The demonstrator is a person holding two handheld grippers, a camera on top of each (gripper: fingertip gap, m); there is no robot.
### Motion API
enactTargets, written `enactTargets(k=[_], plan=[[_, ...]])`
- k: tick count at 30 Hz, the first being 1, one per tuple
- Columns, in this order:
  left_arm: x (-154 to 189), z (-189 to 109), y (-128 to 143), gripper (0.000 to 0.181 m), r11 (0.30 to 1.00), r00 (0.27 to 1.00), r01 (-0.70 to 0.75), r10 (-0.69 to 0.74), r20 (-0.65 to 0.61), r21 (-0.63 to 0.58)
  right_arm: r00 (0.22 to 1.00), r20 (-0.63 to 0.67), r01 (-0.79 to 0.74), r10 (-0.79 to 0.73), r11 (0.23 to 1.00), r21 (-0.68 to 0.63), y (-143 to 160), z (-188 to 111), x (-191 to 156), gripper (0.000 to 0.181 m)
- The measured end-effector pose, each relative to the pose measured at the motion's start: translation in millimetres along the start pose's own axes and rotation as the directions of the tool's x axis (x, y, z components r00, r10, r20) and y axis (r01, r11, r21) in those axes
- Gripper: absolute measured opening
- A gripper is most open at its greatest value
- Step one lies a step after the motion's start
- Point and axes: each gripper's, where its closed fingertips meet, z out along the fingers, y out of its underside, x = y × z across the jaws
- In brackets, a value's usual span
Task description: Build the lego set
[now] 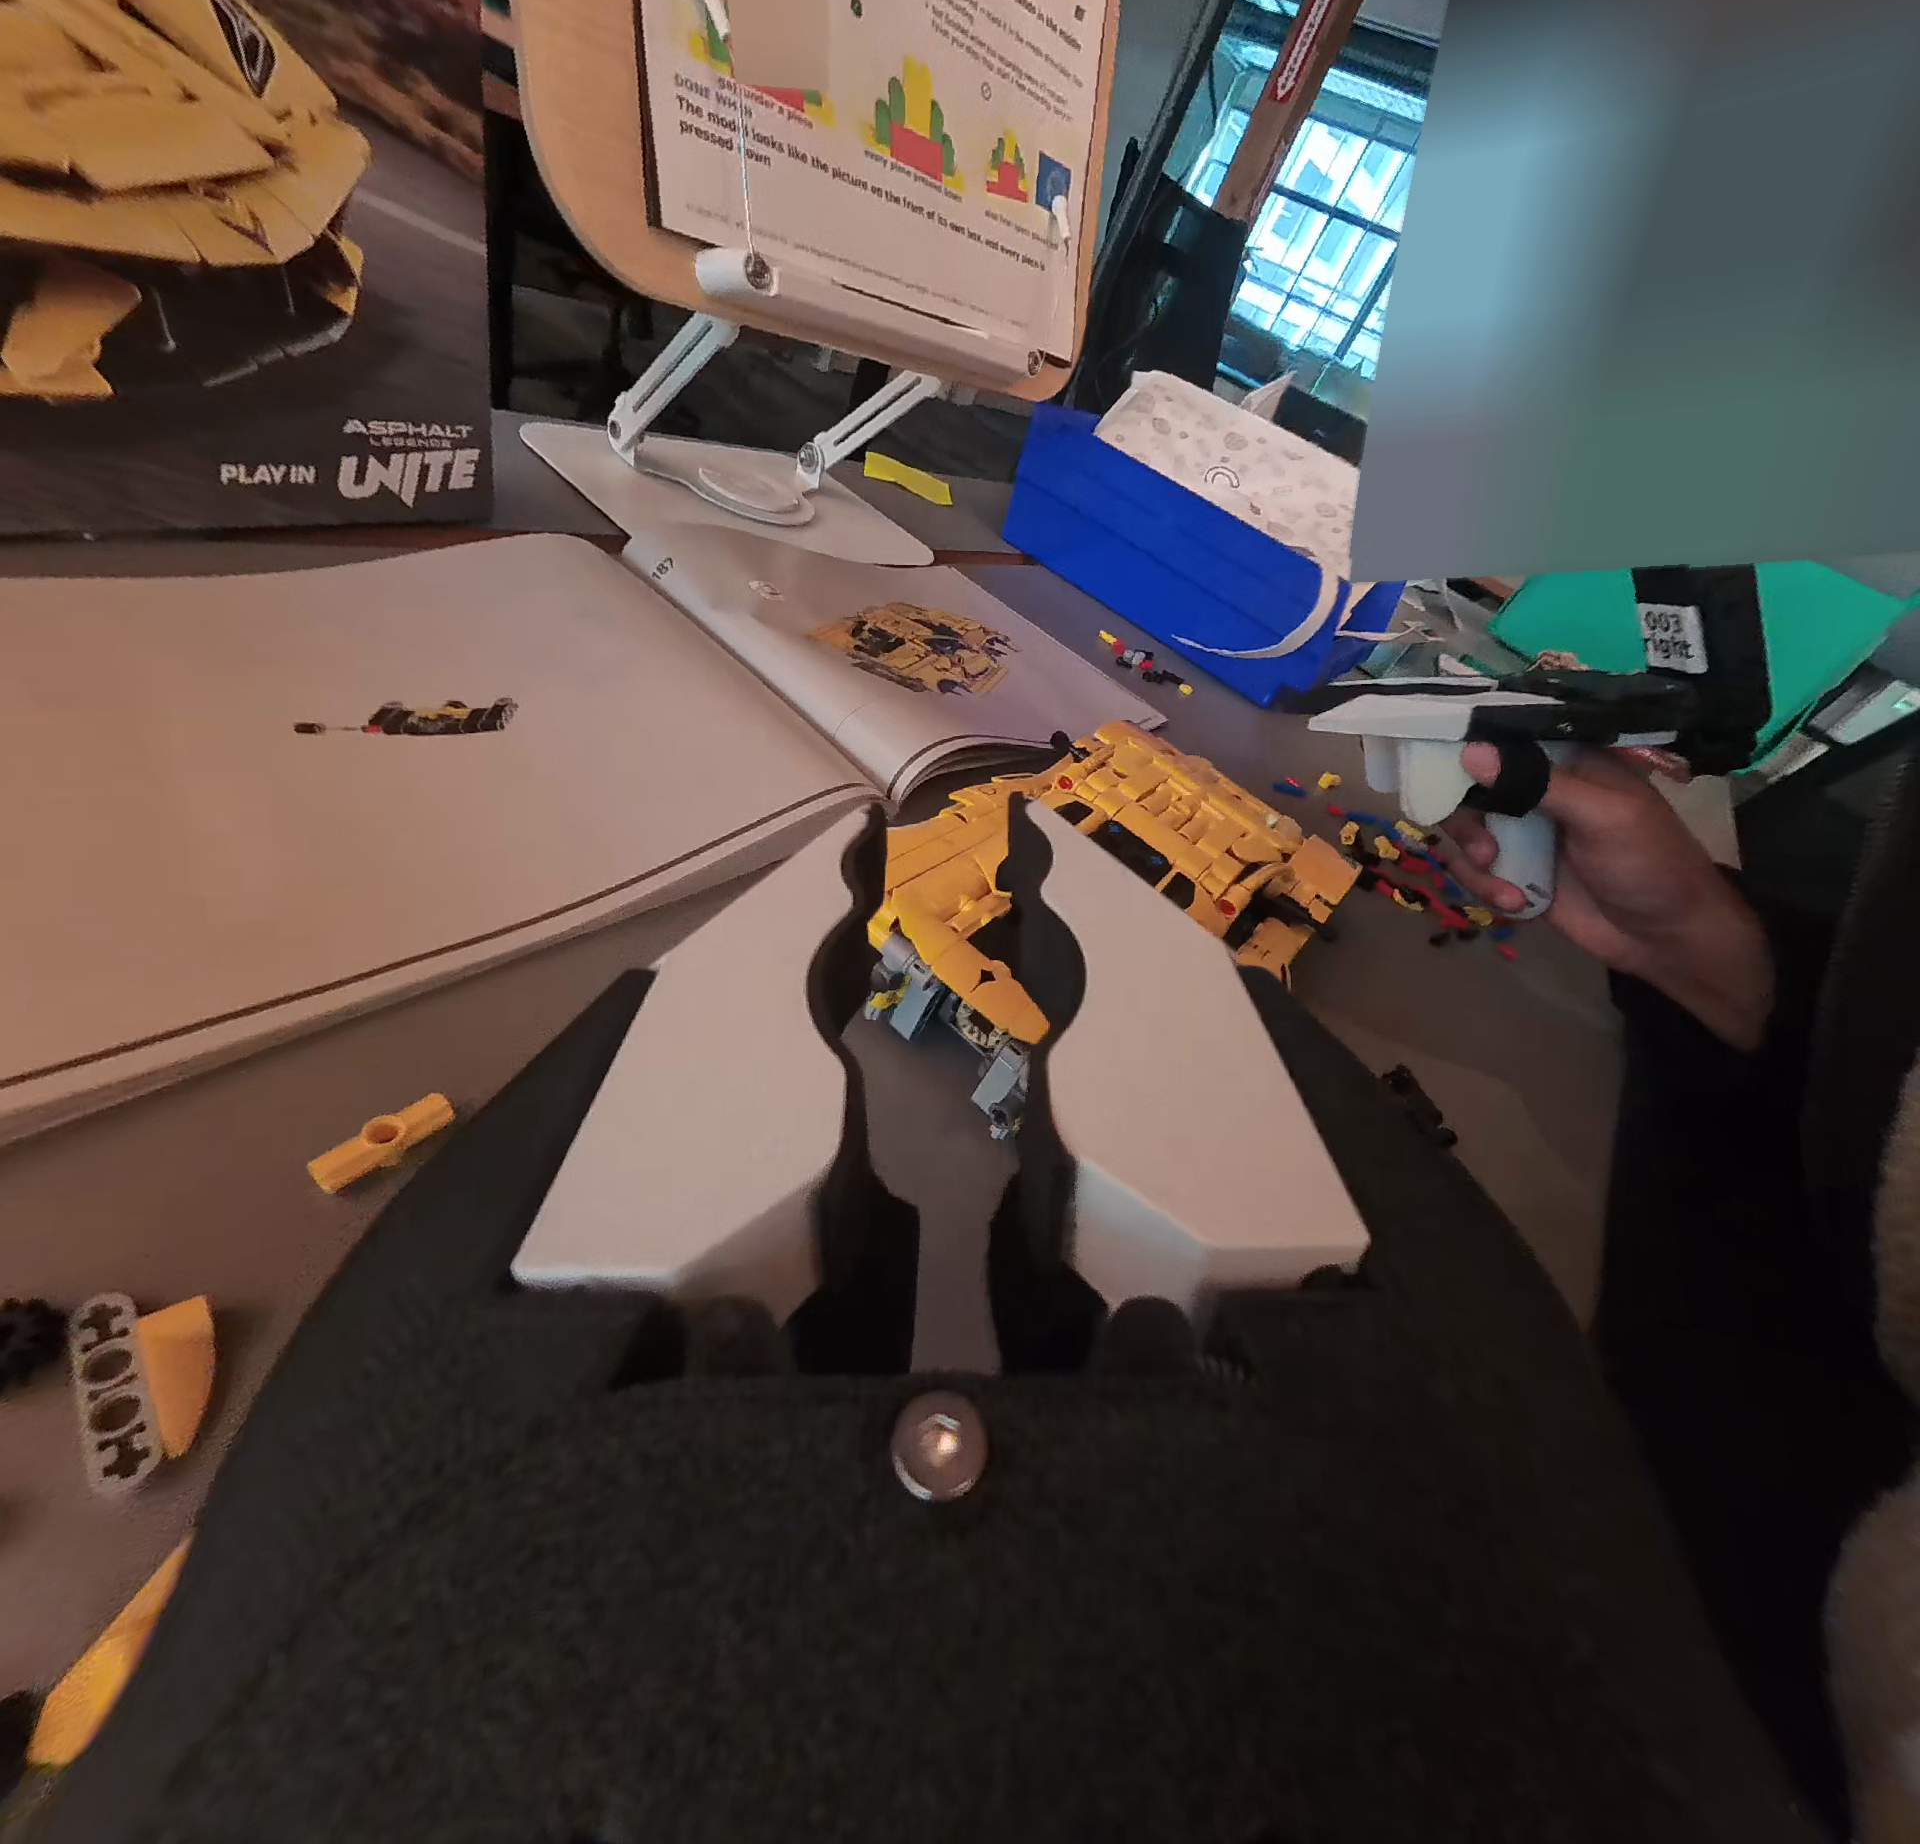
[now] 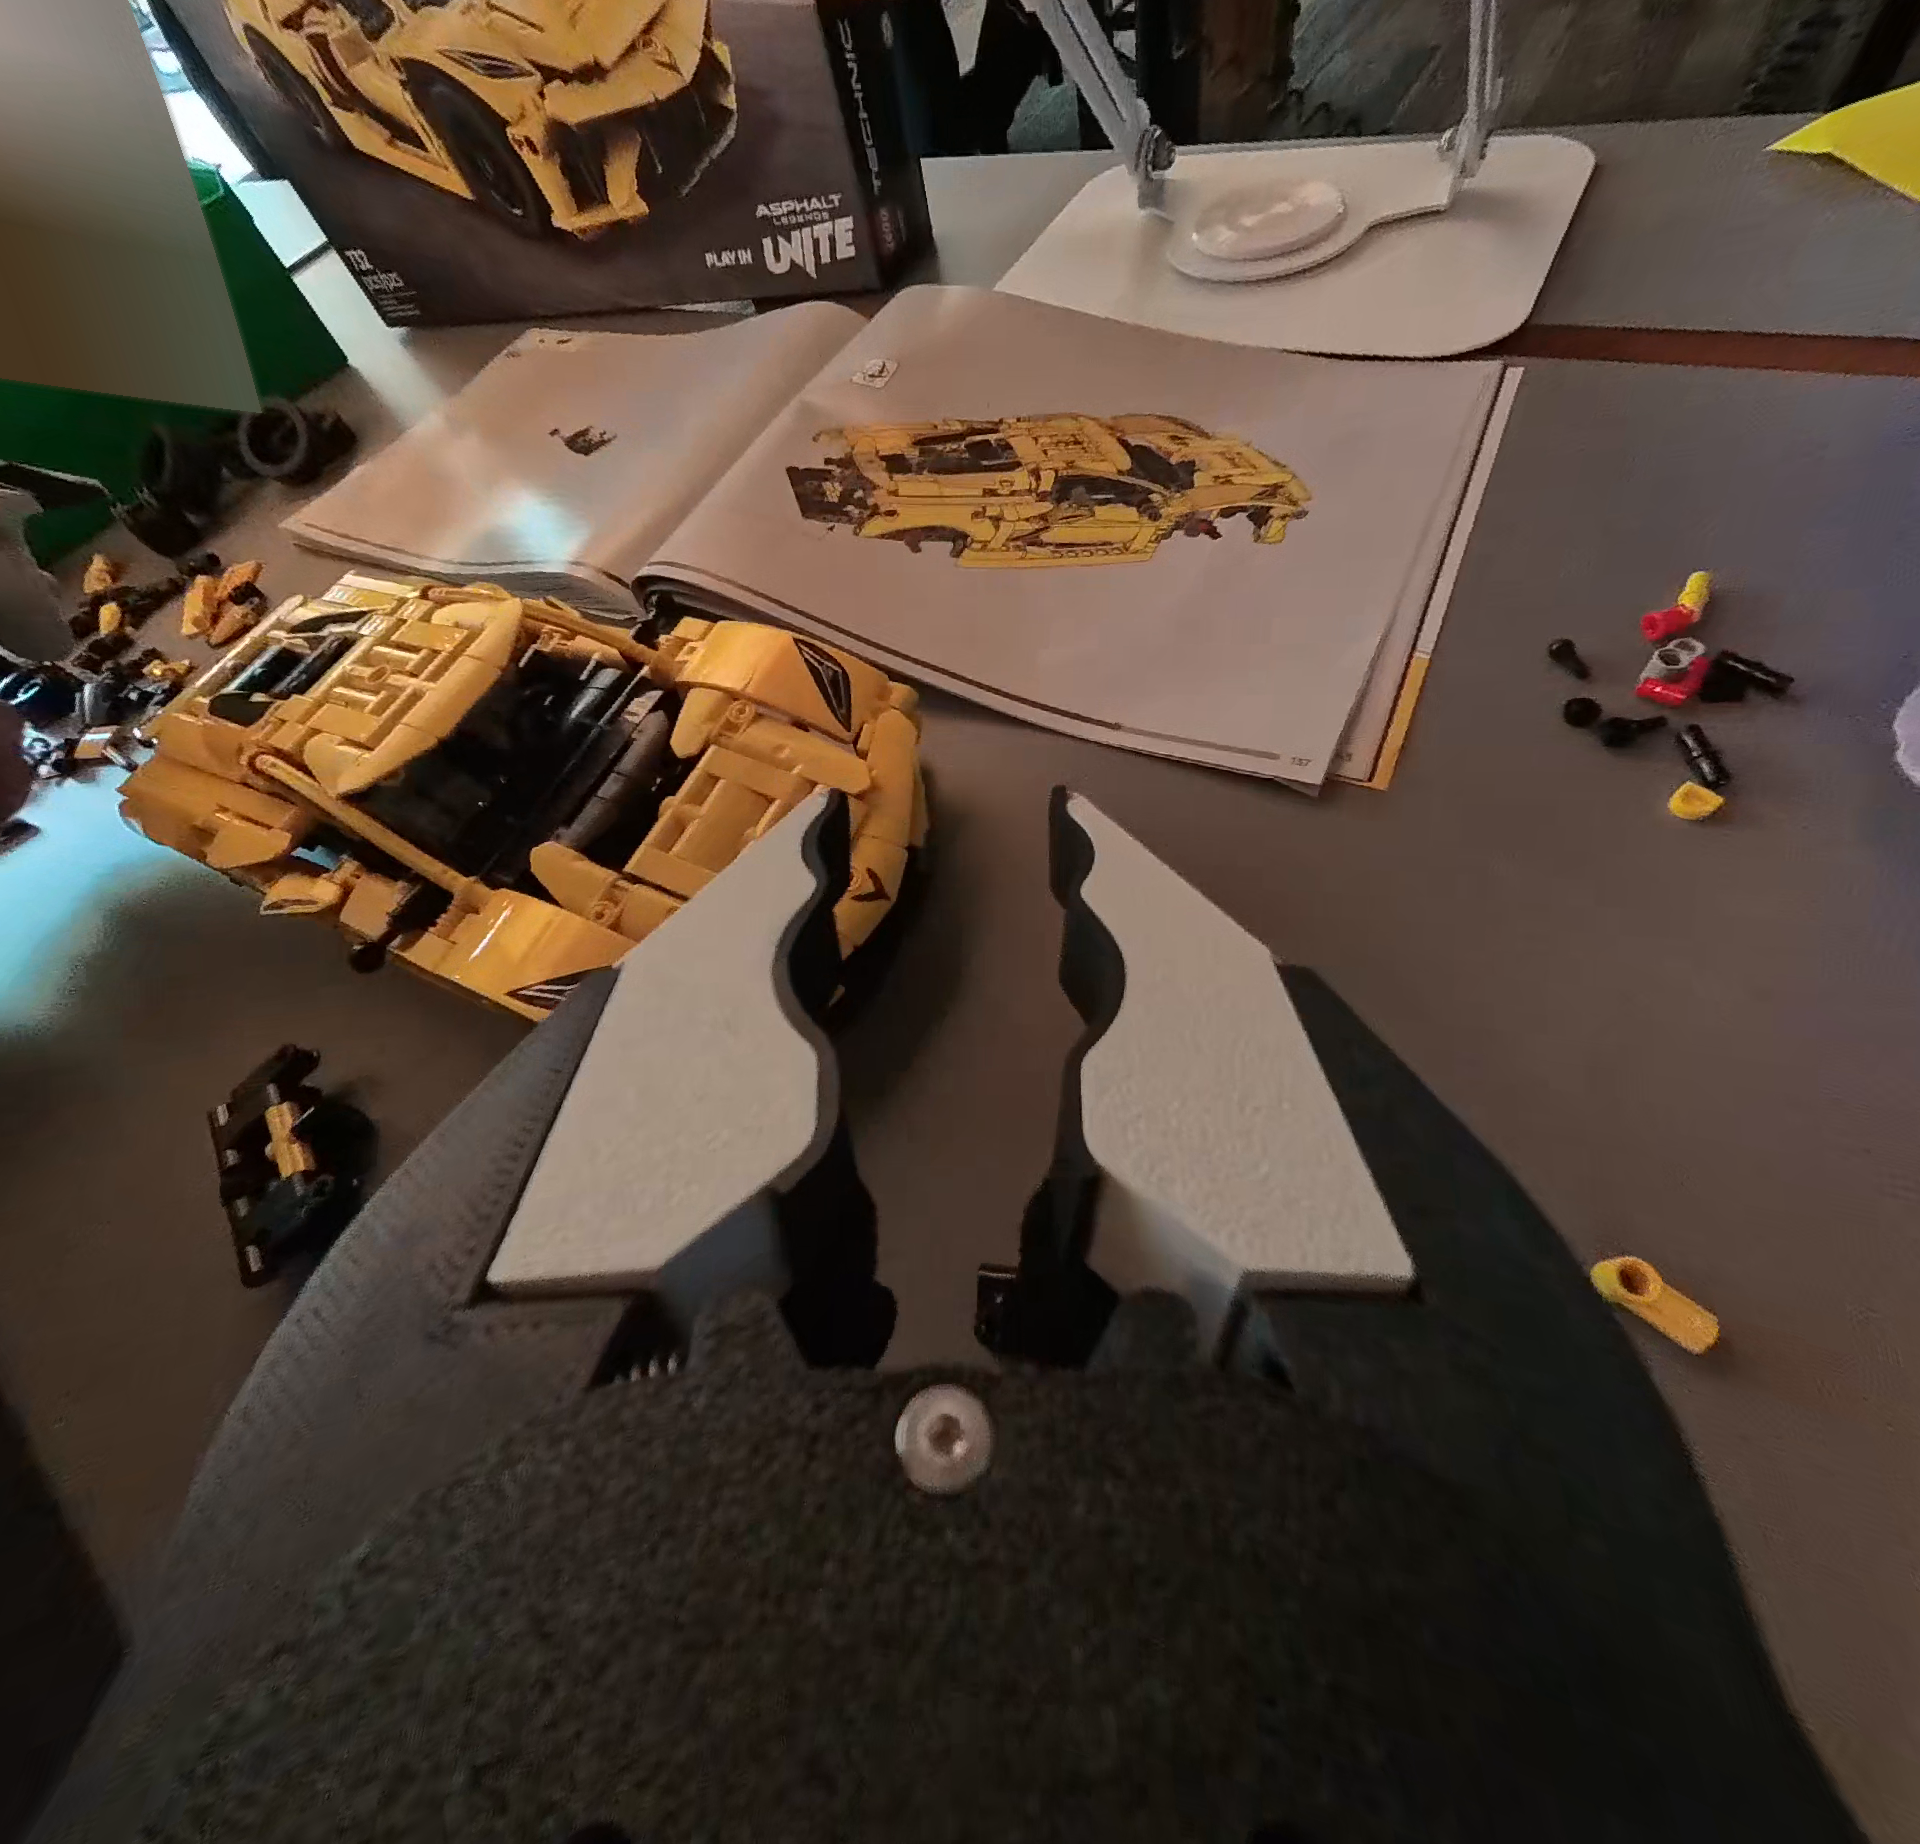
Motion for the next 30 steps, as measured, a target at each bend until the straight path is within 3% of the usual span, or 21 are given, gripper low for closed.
enactTargets(k=[9, 30], plan=[[-3.9, 5.9, 12.5, 0.023, 0.998, 1.000, -0.024, 0.025, 0.012, -0.061, 1.000, 0.020, -0.005, 0.005, 1.000, 0.000, 1.4, 1.1, -1.5, 0.031], [-8.6, 6.2, 14.6, 0.022, 0.993, 0.994, 0.105, -0.107, -0.024, -0.052, 0.999, 0.040, 0.017, -0.016, 1.000, -0.022, 6.8, 4.9, -6.4, 0.025]])
